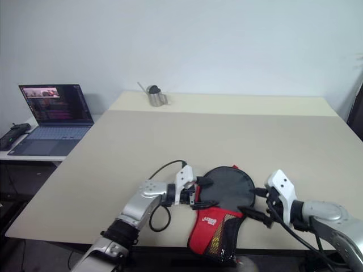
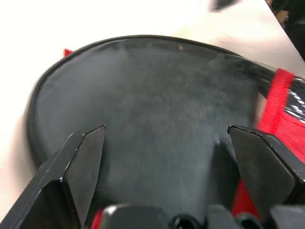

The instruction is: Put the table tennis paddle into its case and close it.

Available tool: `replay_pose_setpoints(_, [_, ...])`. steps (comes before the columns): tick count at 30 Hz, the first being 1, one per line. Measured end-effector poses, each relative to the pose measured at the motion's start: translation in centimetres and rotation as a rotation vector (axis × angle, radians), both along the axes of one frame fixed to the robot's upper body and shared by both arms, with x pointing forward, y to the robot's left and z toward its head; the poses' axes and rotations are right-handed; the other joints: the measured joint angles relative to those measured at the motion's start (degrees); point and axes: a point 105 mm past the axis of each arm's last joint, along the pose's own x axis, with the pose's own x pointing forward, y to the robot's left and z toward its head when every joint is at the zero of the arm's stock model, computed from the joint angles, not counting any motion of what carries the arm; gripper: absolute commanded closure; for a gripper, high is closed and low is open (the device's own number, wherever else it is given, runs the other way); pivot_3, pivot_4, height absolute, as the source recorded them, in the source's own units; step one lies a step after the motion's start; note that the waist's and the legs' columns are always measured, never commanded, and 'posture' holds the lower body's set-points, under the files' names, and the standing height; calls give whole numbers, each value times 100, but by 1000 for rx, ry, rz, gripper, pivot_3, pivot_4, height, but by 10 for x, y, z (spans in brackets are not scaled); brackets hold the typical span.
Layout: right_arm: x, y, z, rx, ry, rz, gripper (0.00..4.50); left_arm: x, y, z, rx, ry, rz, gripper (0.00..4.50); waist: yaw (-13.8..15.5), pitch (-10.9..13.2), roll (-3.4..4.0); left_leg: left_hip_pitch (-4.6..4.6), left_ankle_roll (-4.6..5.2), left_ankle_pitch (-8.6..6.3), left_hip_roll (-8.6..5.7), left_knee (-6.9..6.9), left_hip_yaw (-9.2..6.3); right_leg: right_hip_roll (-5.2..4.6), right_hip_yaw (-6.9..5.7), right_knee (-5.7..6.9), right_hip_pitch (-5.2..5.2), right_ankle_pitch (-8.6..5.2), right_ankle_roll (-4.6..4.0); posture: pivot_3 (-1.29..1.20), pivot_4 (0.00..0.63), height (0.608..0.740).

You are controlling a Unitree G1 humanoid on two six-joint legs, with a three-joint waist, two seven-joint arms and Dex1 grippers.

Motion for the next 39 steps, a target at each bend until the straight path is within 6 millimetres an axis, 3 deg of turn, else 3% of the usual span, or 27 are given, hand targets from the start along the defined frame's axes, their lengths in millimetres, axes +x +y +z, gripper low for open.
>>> replay_pose_setpoints(7, [24,-13,-10,-20,7,-22,614,-3,65,31,8,-33,144,0,-26,12,17,-85,-15,7,-2,6,6,-6,4,13,-98,0,-7,0,150,740])
replay_pose_setpoints(10, [33,-20,-13,-22,11,-37,614,-12,81,37,-11,-15,180,0,-25,14,20,-88,-16,7,-2,5,6,-6,5,13,-99,1,-9,0,150,740])
replay_pose_setpoints(21, [59,-8,3,26,-58,47,614,-34,102,49,-47,-23,268,0,-37,24,36,-86,-23,11,2,5,8,-5,7,24,-103,5,-18,0,150,740])
replay_pose_setpoints(29, [73,-13,0,-11,-59,60,614,-28,101,62,-47,-97,361,0,-25,25,38,-87,-25,13,1,7,12,-6,10,32,-109,5,-20,0,150,740])
replay_pose_setpoints(34, [79,-13,14,-33,-100,91,614,-18,93,71,-15,-159,336,0,-26,25,38,-90,-31,17,1,10,20,-6,15,62,-127,2,-26,0,150,740])
replay_pose_setpoints(39, [76,-16,7,-46,-81,71,614,-11,91,56,15,-142,346,0,-26,26,38,-94,-37,20,4,9,27,-6,19,85,-145,-6,-39,0,150,740])
